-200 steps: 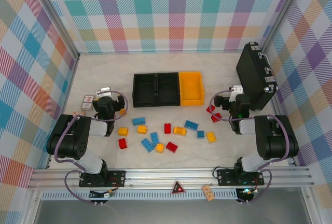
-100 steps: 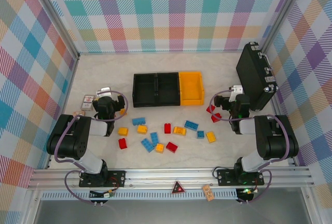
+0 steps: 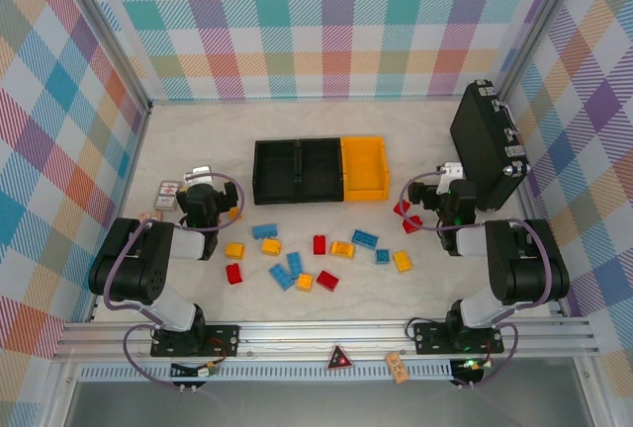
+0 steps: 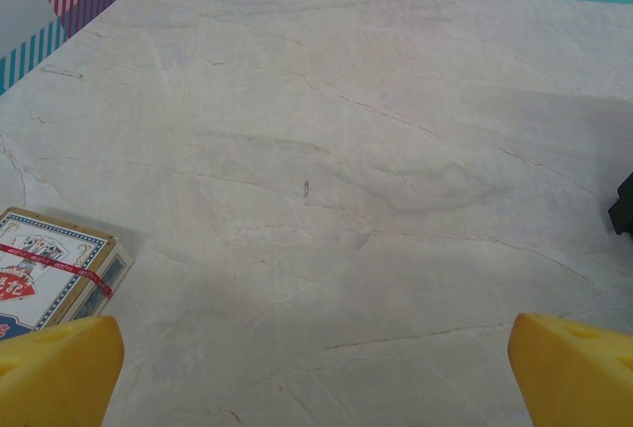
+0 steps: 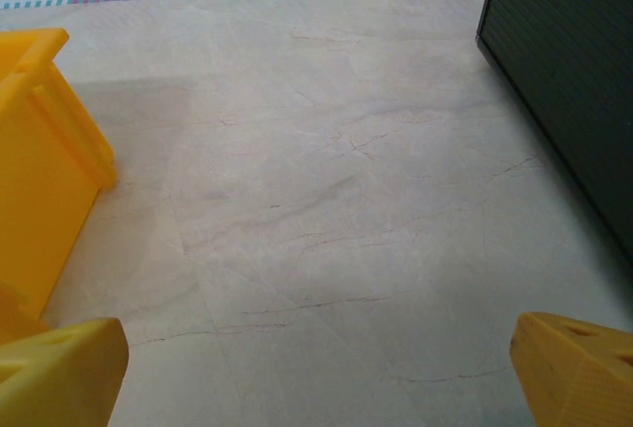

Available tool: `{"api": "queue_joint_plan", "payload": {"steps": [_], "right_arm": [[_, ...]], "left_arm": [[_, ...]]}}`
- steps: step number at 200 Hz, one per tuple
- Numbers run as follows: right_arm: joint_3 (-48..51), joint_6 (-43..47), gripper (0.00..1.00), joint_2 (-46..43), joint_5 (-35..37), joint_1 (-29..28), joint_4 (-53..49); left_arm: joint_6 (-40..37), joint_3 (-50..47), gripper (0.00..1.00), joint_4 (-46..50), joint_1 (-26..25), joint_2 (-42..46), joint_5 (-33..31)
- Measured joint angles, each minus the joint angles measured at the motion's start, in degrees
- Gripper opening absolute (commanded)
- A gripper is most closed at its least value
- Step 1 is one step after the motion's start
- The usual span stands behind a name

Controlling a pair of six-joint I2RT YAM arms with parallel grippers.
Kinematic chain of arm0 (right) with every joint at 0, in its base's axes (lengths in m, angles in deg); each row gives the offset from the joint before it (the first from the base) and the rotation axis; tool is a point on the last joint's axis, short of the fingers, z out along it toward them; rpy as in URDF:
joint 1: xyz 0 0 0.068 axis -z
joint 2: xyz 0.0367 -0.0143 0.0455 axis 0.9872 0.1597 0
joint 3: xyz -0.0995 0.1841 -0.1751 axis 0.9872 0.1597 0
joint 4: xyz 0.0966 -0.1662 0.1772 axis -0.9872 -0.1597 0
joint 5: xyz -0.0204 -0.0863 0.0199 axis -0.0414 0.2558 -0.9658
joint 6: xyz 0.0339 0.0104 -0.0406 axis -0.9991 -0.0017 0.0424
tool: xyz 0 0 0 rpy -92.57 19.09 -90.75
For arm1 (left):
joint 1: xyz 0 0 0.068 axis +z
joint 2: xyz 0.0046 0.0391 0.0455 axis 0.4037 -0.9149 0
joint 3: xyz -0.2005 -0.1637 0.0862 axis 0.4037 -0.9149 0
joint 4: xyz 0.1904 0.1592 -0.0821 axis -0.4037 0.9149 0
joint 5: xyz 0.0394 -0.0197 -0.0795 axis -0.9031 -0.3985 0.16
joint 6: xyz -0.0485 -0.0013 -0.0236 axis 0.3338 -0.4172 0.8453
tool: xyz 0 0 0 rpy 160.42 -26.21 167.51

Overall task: Sort the legos into containers by color
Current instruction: Pick up the lego from the middle-right of the table.

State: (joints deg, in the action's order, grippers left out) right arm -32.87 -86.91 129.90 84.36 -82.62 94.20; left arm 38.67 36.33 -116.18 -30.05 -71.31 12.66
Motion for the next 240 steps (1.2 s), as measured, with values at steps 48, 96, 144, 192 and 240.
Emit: {"api": "queue_joint_plan", "payload": {"steps": [48,96,144,192,240], "right_arm": [[-1.0,0.0,0.99,-3.7,0.1,0.0,-6.1],[-7.3,-1.4,0.99,-13.8,-1.7,0.0,-18.4],[-14.5,-16.8,1.0,-20.5,-2.5,0.1,-36.9],[-22.7,-25.1,0.76,-18.9,-7.8,0.3,-56.3],[-28.5,-29.9,0.74,-12.0,-8.1,0.0,-77.7]], "left_arm": [[-0.2,1.7,0.99,6.7,0.0,2.5,1.1],[0.8,8.3,1.0,19.2,0.0,12.6,1.3],[16.8,21.7,1.0,38.2,0.2,15.3,7.0],[27.1,25.1,0.92,48.2,-0.1,13.6,19.3],[28.6,22.8,0.85,54.4,-7.7,15.6,25.1]]}}
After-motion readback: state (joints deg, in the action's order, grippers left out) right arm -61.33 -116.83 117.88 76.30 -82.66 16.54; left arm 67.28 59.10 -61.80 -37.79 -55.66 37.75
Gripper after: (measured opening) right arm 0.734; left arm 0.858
